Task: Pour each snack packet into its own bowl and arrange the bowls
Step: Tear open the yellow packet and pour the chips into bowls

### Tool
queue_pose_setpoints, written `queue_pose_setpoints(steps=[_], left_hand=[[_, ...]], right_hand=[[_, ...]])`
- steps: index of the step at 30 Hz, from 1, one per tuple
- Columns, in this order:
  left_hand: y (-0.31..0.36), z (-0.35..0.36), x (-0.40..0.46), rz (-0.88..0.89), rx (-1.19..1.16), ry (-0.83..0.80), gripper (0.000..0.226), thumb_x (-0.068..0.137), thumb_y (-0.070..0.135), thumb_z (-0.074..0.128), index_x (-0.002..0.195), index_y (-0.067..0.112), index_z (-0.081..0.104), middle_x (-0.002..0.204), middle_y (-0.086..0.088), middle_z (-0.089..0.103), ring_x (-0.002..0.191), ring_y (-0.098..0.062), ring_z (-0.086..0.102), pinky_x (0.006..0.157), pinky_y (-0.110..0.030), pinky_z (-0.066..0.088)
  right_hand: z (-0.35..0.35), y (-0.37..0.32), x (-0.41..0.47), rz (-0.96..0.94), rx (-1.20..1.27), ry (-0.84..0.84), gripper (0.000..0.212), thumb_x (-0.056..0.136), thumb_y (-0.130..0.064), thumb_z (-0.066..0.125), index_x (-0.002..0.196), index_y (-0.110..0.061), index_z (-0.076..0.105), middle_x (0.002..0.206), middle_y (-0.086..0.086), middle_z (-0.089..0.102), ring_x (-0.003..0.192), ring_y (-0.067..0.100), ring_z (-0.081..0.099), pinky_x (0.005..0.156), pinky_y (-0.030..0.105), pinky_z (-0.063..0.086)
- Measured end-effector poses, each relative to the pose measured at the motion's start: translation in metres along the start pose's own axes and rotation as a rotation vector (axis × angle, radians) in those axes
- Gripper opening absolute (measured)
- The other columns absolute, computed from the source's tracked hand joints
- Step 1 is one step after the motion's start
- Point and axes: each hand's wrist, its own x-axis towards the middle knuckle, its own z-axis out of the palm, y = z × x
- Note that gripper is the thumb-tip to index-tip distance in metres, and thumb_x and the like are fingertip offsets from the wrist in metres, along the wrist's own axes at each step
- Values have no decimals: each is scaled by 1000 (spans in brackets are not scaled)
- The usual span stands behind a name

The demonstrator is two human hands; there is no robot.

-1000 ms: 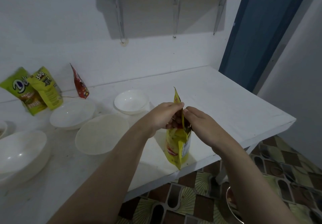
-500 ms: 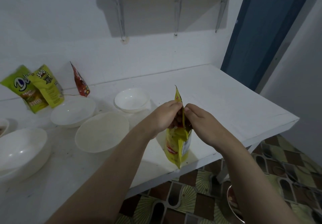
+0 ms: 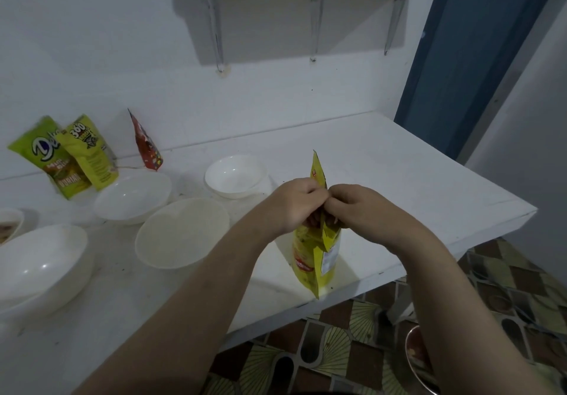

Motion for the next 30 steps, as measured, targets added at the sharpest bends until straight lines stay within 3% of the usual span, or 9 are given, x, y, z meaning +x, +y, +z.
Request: queue_pose_setpoints(steps=[5, 8, 11, 14, 16, 18, 20, 24, 30], left_hand=[[-3, -2, -3, 14, -62, -15, 21, 82, 32, 52, 76, 12, 51, 78, -9, 54, 75, -21, 53, 80, -46, 51], [-6, -3, -2, 25, -77, 13, 21, 91, 22, 52, 73, 11, 49, 79, -12, 54, 75, -21, 54, 79, -43, 52], [-7, -7, -1, 32, -62, 61, 22, 94, 12, 50, 72, 10, 49, 74, -9, 59, 65, -12, 60, 71, -29, 55], [-3, -10, 1, 17, 0, 89, 21, 94, 13, 51, 73, 9, 53, 70, -5, 63, 53, 0, 61, 58, -16, 53], [-1, -10, 2, 9, 62, 110, 20, 93, 16, 53, 79, 2, 56, 75, -12, 67, 59, -6, 65, 65, -23, 58], [0, -11, 3, 14, 142, 158, 26, 90, 20, 55, 82, -4, 57, 85, -22, 69, 77, -27, 69, 80, -43, 58], [-1, -15, 0, 26, 181, 218, 28, 88, 23, 57, 77, -2, 55, 90, -27, 67, 88, -39, 66, 82, -53, 55], [0, -24, -2, -15, 245, 289, 30, 86, 28, 57, 72, 2, 52, 92, -26, 67, 82, -38, 65, 70, -44, 52], [16, -11, 8, -182, 229, 206, 43, 90, 48, 45, 91, 7, 58, 96, -12, 68, 87, -31, 69, 86, -46, 56]], right_hand=[[6, 7, 2, 7, 105, 72, 29, 94, -20, 50, 72, -4, 59, 58, -10, 56, 62, 14, 46, 64, 33, 37], [6, 7, 2, 7, 132, 115, 31, 94, -19, 52, 64, -11, 49, 55, -7, 45, 57, 13, 37, 60, 30, 31], [3, 5, 3, -16, -10, 197, 31, 91, -19, 53, 64, -7, 44, 59, 3, 45, 58, 18, 39, 57, 31, 29], [-1, 5, 5, -29, -125, 279, 31, 89, -20, 53, 63, -8, 41, 66, 18, 51, 70, 36, 56, 58, 33, 34], [-1, 6, 6, -35, -176, 310, 31, 88, -21, 54, 63, -9, 41, 73, 23, 57, 78, 37, 63, 58, 34, 36], [-2, 6, 6, -31, -227, 353, 31, 88, -23, 54, 65, -6, 44, 73, 19, 60, 77, 35, 64, 57, 34, 38], [-7, 5, 7, -15, -276, 405, 28, 87, -25, 53, 69, -4, 52, 72, 13, 63, 75, 32, 64, 58, 37, 46], [-16, 2, 5, -26, -250, 493, 27, 87, -27, 52, 70, -6, 55, 72, 10, 66, 73, 29, 65, 64, 45, 53], [-4, -4, 7, -113, -287, 562, 25, 90, -21, 51, 68, -9, 48, 61, 6, 54, 62, 28, 50, 51, 31, 32]])
